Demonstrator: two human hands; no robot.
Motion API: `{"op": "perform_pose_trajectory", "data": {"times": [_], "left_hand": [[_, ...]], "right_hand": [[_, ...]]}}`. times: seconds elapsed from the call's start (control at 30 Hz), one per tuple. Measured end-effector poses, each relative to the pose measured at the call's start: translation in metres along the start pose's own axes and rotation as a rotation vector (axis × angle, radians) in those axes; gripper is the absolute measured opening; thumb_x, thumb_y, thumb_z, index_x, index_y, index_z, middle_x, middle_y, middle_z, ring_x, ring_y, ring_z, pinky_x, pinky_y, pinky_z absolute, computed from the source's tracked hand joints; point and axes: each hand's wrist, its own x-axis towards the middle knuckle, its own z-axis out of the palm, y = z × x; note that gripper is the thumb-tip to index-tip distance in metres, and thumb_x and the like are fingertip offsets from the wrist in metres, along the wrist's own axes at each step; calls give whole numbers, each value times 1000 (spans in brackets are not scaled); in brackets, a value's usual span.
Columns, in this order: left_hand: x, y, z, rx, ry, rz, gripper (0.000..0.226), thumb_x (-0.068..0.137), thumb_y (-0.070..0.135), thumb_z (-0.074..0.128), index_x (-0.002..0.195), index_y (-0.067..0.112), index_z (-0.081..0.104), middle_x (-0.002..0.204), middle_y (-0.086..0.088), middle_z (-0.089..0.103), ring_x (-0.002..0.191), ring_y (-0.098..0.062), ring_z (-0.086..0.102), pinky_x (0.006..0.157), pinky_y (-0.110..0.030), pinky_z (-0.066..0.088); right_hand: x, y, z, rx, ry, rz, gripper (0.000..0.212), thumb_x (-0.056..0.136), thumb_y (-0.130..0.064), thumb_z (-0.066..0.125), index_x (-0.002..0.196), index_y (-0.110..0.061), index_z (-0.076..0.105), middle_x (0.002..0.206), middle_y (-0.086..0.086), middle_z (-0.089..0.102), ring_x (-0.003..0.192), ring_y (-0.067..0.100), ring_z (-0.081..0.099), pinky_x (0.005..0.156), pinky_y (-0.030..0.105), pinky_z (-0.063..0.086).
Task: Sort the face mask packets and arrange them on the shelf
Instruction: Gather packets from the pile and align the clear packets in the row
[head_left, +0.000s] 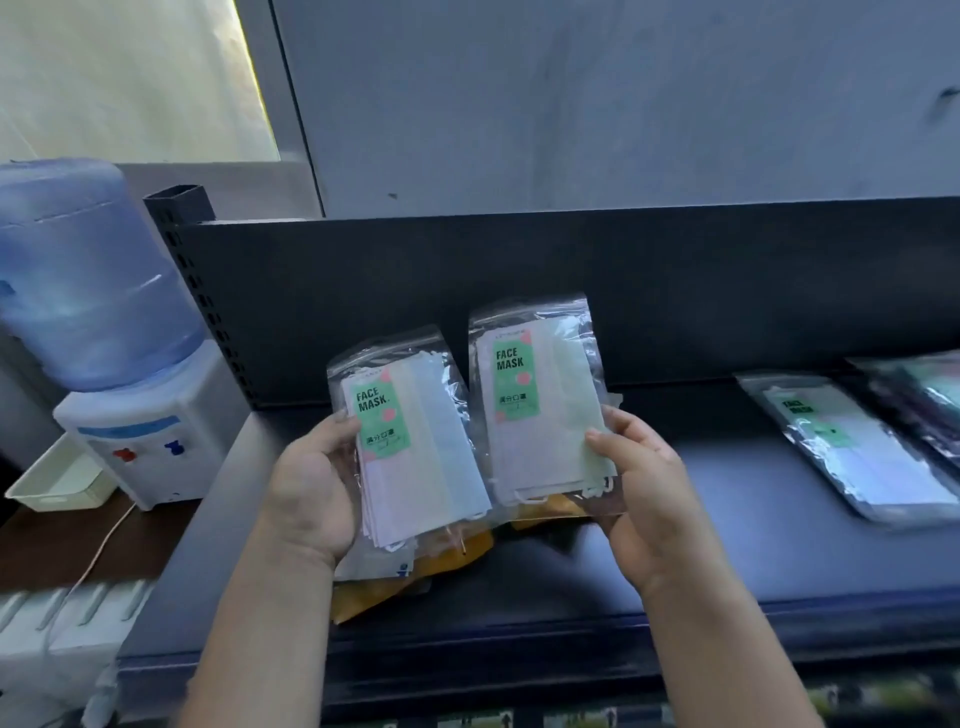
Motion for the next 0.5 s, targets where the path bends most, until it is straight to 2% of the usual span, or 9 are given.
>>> {"op": "perform_pose_trajectory", "data": {"times": [0.1, 0.17, 0.3, 0.4, 0.5], "left_hand": [[0, -13, 21, 32, -34, -27, 31, 107, 14, 44, 120, 10, 71, 123, -17, 75, 110, -35, 73, 98, -62, 55], [1, -23, 37, 62, -59, -41, 29, 106, 14, 44, 114, 10, 72, 119, -17, 77, 101, -32, 76, 87, -58, 61], [5, -41, 76, 126, -88, -74, 31, 106, 13, 42, 115, 5, 71, 109, -18, 79, 86, -30, 79, 63, -47, 66], [5, -59, 117, 131, -120, -72, 31, 107, 12, 41, 112, 6, 71, 99, -14, 81, 79, -26, 80, 58, -41, 64], [5, -80, 151, 100, -135, -28, 31, 107, 11, 40, 110, 9, 71, 92, -9, 82, 75, -21, 80, 55, -38, 63]], "right_hand": [[0, -6, -20, 30, 14, -11, 24, 100, -3, 53, 115, -12, 70, 101, 14, 79, 77, 27, 74, 56, 39, 59], [0, -10, -35, 42, 33, -11, 23, 100, -3, 53, 111, -14, 71, 97, 12, 79, 74, 26, 73, 54, 37, 59], [4, -23, -68, 48, 70, 5, 23, 98, -2, 55, 109, -14, 72, 95, 11, 78, 73, 23, 69, 56, 33, 57], [10, -46, -98, 42, 88, 2, 23, 98, -2, 55, 111, -12, 71, 90, 8, 77, 64, 17, 69, 48, 29, 54], [14, -68, -131, 29, 103, 3, 24, 98, -2, 55, 111, -13, 72, 90, 6, 79, 64, 17, 69, 51, 28, 53]]}}
